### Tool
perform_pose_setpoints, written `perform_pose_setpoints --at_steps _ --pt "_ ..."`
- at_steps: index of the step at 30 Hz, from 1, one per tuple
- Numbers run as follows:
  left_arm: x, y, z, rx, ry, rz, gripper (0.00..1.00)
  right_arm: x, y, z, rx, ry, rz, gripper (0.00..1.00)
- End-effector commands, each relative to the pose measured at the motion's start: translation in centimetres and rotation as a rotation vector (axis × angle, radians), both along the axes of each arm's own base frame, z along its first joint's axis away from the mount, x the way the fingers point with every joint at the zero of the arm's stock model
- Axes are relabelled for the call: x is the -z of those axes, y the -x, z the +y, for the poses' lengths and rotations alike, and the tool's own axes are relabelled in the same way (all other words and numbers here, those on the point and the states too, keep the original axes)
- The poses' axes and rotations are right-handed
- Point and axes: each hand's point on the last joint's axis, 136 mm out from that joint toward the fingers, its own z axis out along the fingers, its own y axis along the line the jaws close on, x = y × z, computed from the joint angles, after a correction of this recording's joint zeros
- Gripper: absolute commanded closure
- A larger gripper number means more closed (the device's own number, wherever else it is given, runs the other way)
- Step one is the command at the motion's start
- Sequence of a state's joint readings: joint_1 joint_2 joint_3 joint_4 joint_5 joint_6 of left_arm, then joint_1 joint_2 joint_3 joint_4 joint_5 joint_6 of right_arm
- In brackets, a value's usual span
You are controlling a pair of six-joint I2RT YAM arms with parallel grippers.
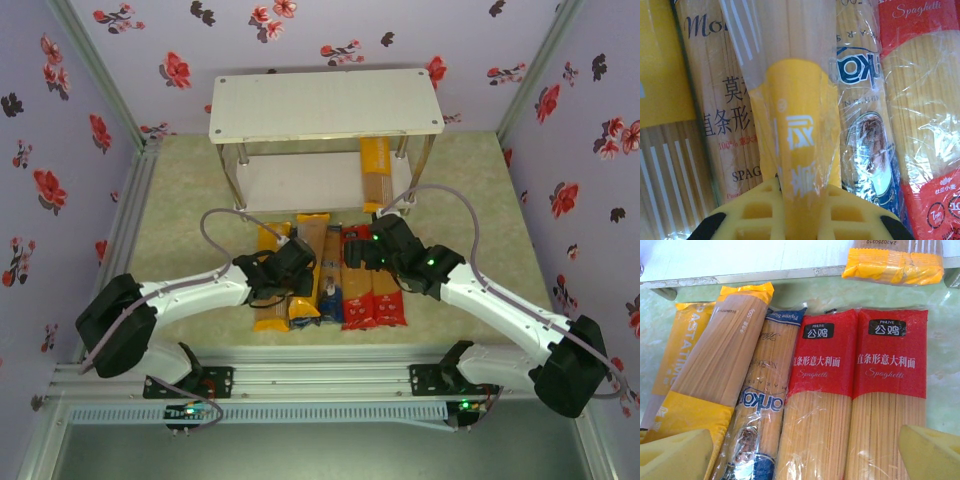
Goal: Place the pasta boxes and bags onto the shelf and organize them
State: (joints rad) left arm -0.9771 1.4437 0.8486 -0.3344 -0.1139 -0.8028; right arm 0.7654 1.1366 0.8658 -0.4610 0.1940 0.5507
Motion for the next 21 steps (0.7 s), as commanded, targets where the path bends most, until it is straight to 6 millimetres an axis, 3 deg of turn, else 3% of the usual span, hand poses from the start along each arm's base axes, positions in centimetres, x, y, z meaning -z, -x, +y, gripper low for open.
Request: perform_pose_setpoints --at_steps 1,13,21 --pt "-2.0 0.7 -0.3 0.039 0.045 -0.008 1.0 -0.4 0.0 -0.5 0.012 -0.003 -0.009 0.04" --pt "-11.1 -1.8 0.5 0.03 0.193 -0.197 1.0 -1.0 -0.5 -2.7 0.059 0.038 -0.027 0.06" --pt "-15.2 -7.6 -1.1 0.03 0.221 -0.361 1.0 -1.5 -0.8 -4.6 0.097 0.092 -0.018 0.06"
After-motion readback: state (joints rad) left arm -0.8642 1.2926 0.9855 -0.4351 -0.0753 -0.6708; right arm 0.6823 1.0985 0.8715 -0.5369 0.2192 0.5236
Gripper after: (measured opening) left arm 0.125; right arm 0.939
